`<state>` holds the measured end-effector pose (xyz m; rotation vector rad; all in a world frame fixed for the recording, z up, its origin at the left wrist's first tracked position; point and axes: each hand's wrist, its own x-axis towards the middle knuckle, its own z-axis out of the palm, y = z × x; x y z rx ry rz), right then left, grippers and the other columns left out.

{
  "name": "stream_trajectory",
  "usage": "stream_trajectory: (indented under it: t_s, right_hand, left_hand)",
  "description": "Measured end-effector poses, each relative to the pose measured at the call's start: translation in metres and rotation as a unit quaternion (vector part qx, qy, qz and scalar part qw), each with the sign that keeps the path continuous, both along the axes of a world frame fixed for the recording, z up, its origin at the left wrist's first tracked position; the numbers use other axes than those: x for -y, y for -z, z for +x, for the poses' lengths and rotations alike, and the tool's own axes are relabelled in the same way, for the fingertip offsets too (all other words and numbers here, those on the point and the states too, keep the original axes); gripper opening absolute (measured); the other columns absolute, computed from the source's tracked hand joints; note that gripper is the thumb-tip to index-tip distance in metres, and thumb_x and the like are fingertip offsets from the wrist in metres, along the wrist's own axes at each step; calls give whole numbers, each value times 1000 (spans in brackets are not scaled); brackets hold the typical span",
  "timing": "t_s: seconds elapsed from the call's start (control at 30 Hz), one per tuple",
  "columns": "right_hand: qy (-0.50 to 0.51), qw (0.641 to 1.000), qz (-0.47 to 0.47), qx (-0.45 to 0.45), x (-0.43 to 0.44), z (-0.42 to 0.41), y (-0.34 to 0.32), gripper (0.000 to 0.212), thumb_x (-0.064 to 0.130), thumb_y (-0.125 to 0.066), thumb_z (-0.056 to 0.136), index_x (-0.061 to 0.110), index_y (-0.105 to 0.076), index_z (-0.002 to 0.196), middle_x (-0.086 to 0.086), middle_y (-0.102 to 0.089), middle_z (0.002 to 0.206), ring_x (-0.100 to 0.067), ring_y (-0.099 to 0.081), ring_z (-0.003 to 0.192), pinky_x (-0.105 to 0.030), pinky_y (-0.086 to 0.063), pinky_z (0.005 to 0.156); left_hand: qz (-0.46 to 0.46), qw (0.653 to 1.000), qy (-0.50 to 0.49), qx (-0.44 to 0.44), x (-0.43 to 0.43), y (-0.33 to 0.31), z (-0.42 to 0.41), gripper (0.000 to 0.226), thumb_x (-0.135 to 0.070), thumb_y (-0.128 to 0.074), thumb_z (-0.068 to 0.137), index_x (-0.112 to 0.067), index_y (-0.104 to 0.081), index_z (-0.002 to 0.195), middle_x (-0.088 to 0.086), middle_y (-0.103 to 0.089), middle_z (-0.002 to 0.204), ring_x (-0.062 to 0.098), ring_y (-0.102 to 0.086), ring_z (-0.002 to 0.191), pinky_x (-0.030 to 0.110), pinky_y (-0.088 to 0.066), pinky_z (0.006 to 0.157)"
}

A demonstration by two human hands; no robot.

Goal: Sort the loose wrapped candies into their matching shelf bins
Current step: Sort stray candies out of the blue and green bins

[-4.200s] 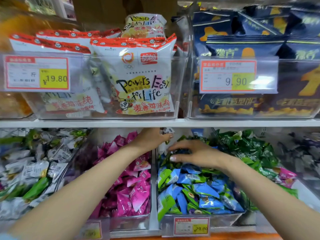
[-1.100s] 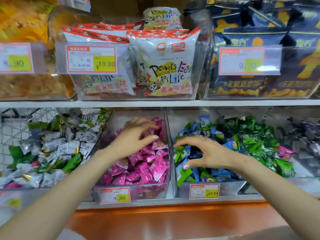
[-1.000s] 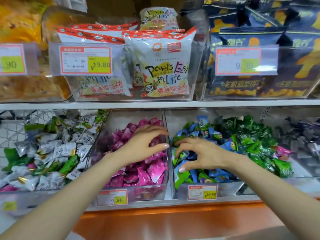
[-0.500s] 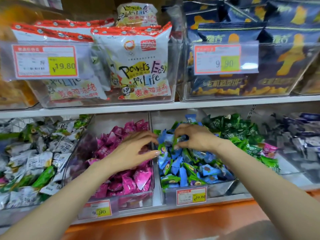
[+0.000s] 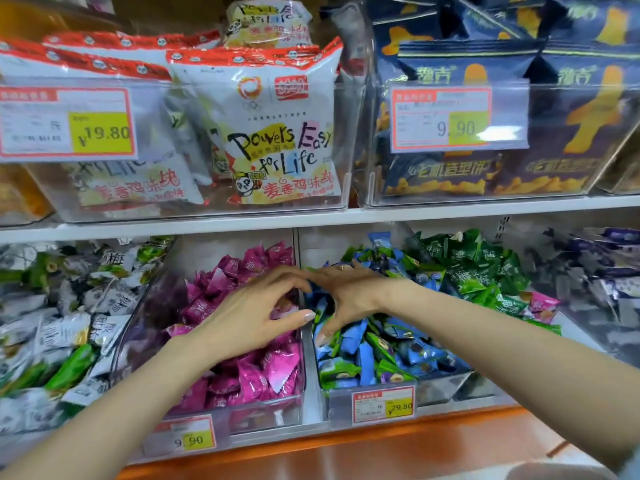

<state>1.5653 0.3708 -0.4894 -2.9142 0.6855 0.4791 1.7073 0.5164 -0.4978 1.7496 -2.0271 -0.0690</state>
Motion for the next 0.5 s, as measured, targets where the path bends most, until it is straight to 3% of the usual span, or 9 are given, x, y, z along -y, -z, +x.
stream_trajectory:
  t_s: [0.17, 0.33, 0.5]
  right_hand:
    - [-3, 1000, -24, -17, 26, -2, -7, 90, 68, -65, 68, 45, -22, 144, 9, -28, 149, -22, -36, 133, -38, -39, 100]
    - [-13, 999, -31, 5, 49, -9, -5, 77, 54, -70, 74, 43, -33, 140, 7, -34, 144, -20, -39, 129, -34, -41, 90]
    - [-1, 998, -28, 56, 58, -7, -2, 73, 45, -74, 74, 44, -37, 138, 8, -36, 142, -19, -38, 128, -37, -39, 97]
  left_hand:
    - [-23, 998, -9, 51, 0, -1, -1, 57, -69, -31, 82, -29, -56, 114, -18, -45, 129, 4, -52, 106, 21, -48, 77]
    - [-46, 997, -7, 62, 0, 3, 0, 52, -67, -32, 85, -28, -56, 110, -16, -48, 123, 8, -55, 102, 32, -55, 73]
    - [-53, 996, -12, 72, -1, 4, 1, 50, -65, -34, 86, -28, -57, 110, -16, -50, 123, 10, -56, 105, 37, -56, 72]
